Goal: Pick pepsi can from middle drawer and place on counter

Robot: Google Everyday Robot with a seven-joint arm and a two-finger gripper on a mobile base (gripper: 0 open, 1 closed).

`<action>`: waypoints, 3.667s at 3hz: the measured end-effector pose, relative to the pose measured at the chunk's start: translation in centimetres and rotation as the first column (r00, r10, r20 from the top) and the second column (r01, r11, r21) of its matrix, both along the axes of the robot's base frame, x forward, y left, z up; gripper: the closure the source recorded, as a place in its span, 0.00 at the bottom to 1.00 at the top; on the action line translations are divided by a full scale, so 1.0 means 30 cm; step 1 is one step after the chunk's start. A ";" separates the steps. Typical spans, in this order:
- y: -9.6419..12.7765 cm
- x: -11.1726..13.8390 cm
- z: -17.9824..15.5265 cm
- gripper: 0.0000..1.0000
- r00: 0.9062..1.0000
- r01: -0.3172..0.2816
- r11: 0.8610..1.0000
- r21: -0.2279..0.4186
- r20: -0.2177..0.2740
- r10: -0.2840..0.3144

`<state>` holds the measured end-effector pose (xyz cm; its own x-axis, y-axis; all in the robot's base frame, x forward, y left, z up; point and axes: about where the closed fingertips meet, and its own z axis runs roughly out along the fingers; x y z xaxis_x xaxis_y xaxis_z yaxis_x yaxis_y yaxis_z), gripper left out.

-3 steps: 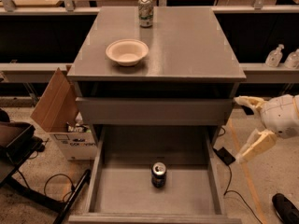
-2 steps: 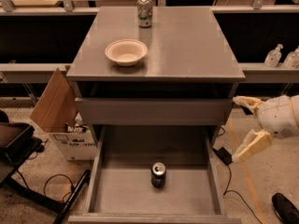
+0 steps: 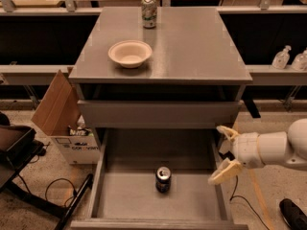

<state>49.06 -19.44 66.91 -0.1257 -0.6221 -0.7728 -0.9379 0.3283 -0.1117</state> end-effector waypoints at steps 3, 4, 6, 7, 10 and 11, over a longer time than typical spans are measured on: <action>0.224 0.106 -0.593 0.00 0.993 0.108 0.977 0.182 -0.064 -0.098; 0.224 0.106 -0.593 0.00 0.993 0.108 0.977 0.182 -0.064 -0.098; 0.387 0.169 -0.771 0.00 0.993 0.045 0.976 0.212 -0.113 -0.022; 0.459 0.159 -0.851 0.24 0.989 0.003 0.975 0.224 -0.145 0.030; 0.527 -0.036 -0.463 0.94 0.989 -0.116 0.956 0.270 -0.058 0.137; 0.491 -0.055 -0.108 1.00 0.992 -0.120 0.945 0.303 -0.010 0.129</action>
Offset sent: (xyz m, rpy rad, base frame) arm 0.0525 0.0528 -0.1801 0.1531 0.0124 -0.1127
